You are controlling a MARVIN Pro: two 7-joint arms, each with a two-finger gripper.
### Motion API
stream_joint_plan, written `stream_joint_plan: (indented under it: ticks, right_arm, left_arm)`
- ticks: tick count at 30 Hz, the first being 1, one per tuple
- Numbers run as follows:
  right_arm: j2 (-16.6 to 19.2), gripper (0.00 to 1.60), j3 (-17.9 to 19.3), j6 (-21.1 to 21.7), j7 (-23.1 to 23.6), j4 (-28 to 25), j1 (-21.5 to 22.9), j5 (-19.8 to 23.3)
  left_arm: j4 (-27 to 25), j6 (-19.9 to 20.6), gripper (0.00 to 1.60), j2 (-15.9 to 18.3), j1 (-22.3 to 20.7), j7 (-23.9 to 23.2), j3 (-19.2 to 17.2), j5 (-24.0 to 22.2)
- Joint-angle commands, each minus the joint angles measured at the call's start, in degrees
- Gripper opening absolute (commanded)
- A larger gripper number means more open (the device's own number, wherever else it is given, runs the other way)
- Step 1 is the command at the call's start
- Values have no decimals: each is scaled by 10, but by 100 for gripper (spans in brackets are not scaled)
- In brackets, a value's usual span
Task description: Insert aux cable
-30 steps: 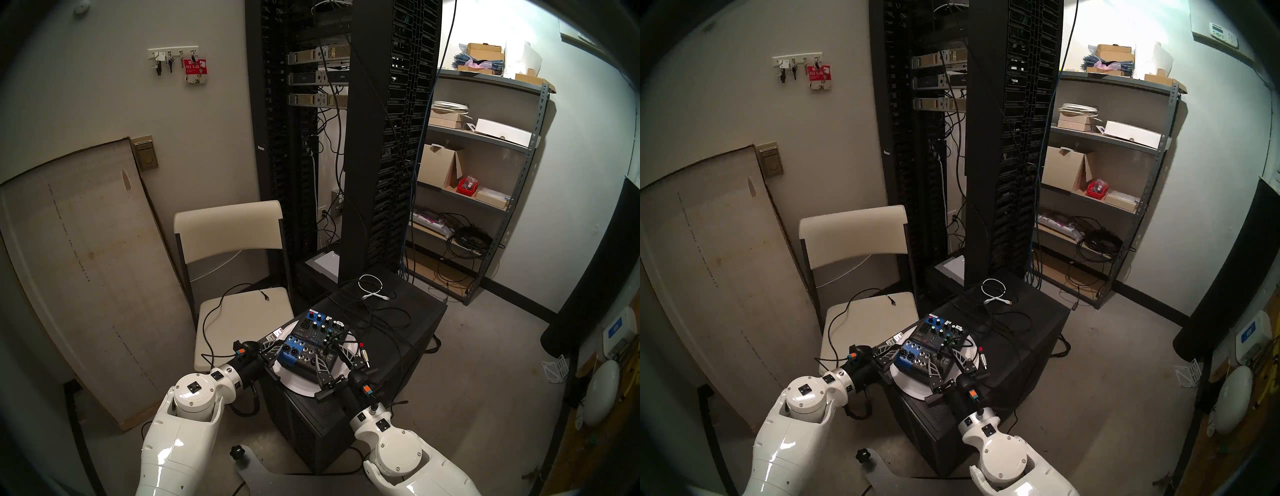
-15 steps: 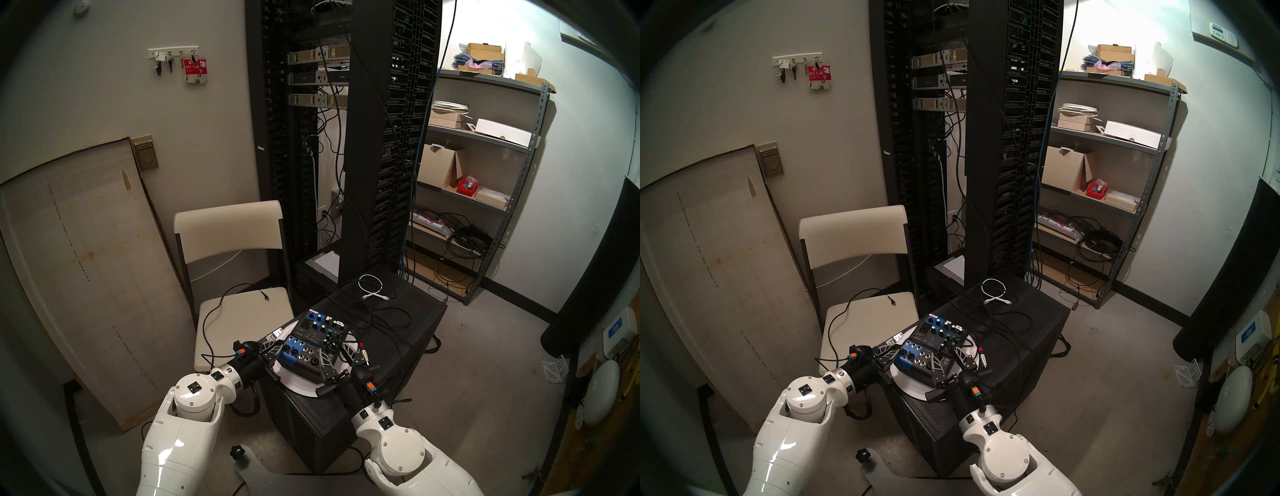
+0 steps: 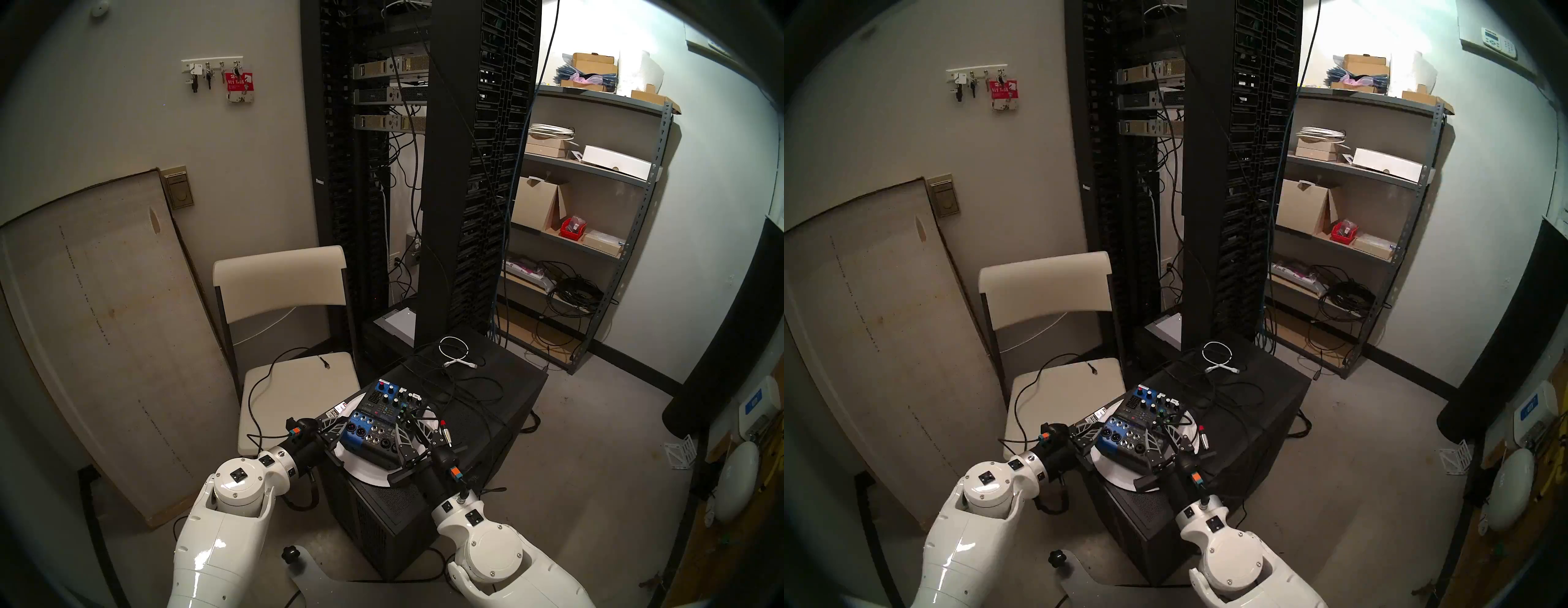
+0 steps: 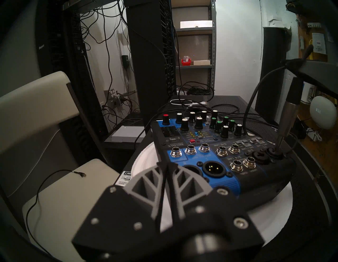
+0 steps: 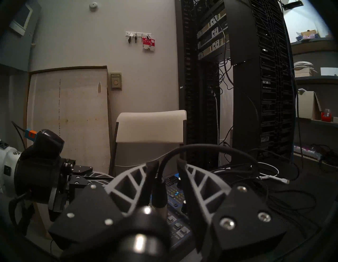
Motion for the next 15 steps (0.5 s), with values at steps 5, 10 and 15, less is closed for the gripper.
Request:
stream_joint_plan:
  ticks: [5, 10, 15]
  right_arm:
    - [-4, 71, -3, 9, 7, -12, 15, -1]
    - [-5, 35, -5, 12, 8, -8, 15, -2]
    - [-5, 21, -5, 12, 9, -8, 13, -1]
  left_arm:
    - [-7, 0, 38, 0, -3, 0, 0, 1]
    - [-7, 0, 36, 0, -2, 1, -1, 1]
    - [-5, -2, 37, 0, -3, 1, -1, 1]
